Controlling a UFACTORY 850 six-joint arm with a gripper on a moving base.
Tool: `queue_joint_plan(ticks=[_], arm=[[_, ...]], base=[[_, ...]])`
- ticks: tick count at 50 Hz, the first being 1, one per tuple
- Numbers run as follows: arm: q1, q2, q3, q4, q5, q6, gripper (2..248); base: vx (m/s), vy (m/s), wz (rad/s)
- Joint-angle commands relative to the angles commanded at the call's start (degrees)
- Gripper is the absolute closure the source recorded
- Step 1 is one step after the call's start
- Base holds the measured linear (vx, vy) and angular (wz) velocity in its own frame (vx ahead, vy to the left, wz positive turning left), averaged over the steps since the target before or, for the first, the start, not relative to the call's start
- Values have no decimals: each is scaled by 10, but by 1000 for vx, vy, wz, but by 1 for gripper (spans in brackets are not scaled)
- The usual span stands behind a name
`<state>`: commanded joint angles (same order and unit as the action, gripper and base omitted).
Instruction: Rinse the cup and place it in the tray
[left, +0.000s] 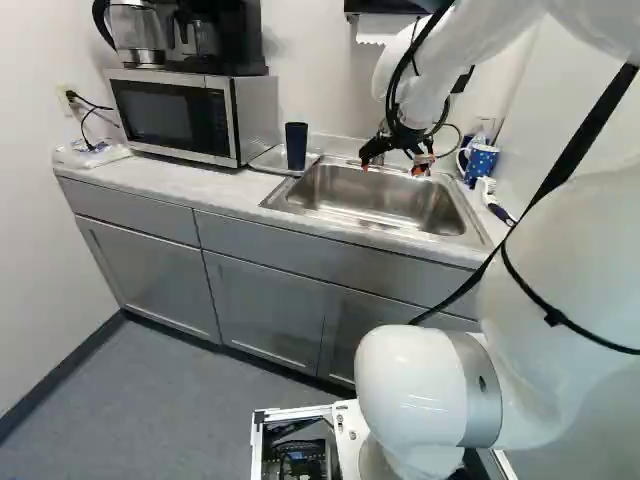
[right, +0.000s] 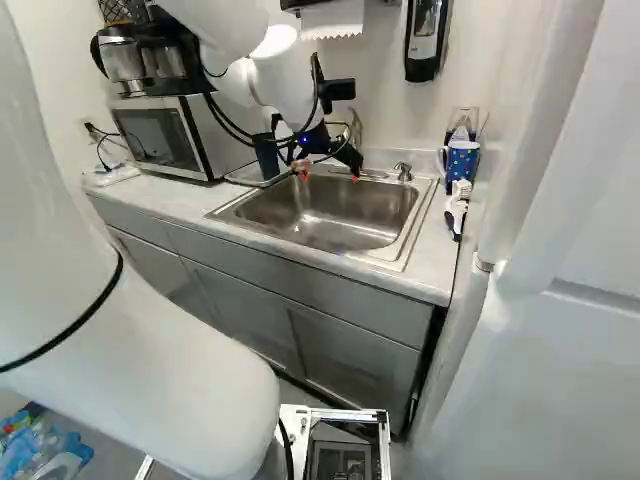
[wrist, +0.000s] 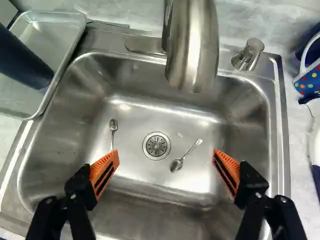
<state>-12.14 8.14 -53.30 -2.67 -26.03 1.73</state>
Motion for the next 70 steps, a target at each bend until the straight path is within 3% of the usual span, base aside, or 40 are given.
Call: queue_joint_plan(ticks=[70], arm=[[0,0,0,0,0,0,3]], base=[[-17,13,3]])
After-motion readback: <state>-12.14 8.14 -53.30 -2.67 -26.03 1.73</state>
